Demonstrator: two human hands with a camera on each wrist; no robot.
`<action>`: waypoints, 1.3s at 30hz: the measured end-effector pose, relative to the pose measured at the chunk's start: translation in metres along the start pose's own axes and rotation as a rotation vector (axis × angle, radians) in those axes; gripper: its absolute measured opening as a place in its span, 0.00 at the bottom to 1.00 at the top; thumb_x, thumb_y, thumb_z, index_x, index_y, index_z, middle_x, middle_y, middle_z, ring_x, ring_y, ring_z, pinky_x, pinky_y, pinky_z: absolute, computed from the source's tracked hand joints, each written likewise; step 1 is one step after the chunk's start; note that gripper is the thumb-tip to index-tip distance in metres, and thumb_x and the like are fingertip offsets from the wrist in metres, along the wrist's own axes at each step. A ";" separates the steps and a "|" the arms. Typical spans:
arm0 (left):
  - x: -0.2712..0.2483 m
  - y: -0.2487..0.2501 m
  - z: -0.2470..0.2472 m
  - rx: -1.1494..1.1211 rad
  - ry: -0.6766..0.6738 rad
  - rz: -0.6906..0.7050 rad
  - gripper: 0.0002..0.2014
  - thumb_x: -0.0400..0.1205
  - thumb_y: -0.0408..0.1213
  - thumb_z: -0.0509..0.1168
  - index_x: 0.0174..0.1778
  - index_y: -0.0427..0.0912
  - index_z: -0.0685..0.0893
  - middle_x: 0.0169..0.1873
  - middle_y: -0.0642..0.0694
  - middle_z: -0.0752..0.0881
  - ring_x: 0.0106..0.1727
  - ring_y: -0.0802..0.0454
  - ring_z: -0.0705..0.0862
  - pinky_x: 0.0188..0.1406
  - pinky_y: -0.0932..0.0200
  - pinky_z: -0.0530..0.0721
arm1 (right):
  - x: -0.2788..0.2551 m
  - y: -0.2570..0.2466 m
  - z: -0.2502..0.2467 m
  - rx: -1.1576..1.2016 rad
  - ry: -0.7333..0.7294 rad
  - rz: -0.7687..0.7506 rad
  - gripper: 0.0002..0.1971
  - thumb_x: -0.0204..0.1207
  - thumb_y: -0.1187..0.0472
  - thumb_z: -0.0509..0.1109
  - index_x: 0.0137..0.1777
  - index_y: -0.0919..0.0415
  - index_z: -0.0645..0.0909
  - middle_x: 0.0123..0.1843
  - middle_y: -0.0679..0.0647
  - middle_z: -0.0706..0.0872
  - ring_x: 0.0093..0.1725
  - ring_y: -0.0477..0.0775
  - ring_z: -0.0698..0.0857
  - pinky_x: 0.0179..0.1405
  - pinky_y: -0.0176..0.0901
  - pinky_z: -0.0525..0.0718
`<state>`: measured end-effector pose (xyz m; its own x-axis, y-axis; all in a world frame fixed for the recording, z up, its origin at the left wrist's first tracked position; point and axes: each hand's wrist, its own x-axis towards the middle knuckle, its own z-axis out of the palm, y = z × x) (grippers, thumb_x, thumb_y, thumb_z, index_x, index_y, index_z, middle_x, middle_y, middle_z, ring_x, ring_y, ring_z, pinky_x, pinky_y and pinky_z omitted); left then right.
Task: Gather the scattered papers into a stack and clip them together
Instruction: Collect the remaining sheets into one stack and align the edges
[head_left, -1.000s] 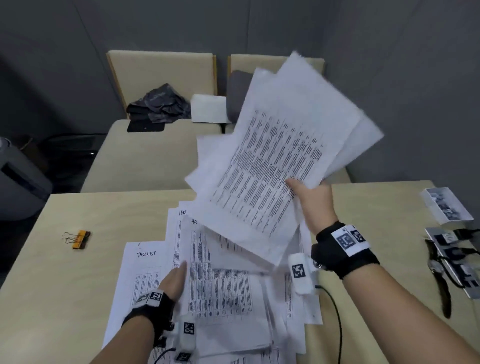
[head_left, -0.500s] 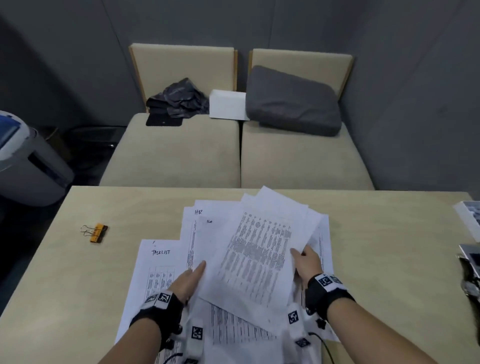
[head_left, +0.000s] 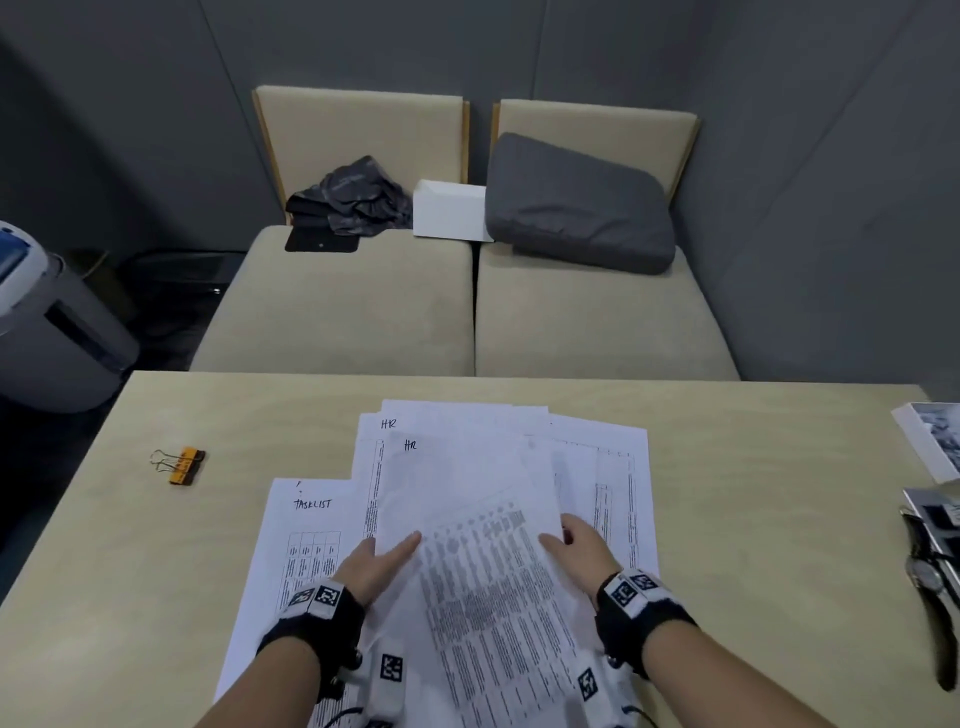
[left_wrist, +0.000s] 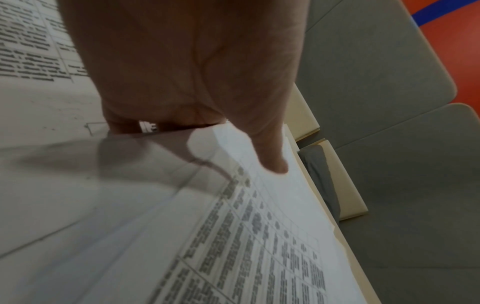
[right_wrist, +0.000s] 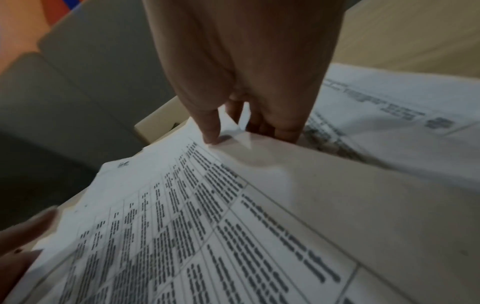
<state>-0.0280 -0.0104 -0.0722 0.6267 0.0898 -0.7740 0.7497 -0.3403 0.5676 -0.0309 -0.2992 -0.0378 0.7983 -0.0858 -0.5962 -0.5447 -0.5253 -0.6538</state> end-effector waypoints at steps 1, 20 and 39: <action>0.001 -0.002 0.000 -0.009 -0.025 0.014 0.56 0.57 0.73 0.72 0.76 0.42 0.70 0.73 0.42 0.77 0.72 0.43 0.77 0.74 0.44 0.73 | 0.000 -0.003 0.005 0.000 -0.003 -0.003 0.14 0.80 0.54 0.67 0.59 0.63 0.78 0.54 0.57 0.85 0.53 0.58 0.84 0.62 0.54 0.80; -0.008 0.008 0.007 0.344 0.124 0.043 0.27 0.75 0.42 0.74 0.66 0.35 0.76 0.63 0.39 0.83 0.64 0.40 0.82 0.63 0.51 0.79 | 0.008 0.026 -0.033 0.180 0.231 0.332 0.53 0.58 0.44 0.82 0.80 0.68 0.64 0.78 0.62 0.71 0.76 0.62 0.73 0.75 0.55 0.72; -0.023 0.020 0.007 0.398 0.118 -0.007 0.36 0.78 0.44 0.70 0.76 0.28 0.63 0.74 0.32 0.72 0.73 0.37 0.73 0.68 0.49 0.74 | -0.032 -0.103 -0.147 0.276 0.857 -0.411 0.10 0.81 0.60 0.67 0.58 0.64 0.81 0.53 0.56 0.88 0.52 0.51 0.84 0.47 0.33 0.76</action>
<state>-0.0291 -0.0253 -0.0449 0.6592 0.1920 -0.7270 0.6280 -0.6723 0.3919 0.0376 -0.3675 0.1168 0.7957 -0.5815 0.1694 -0.1372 -0.4454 -0.8848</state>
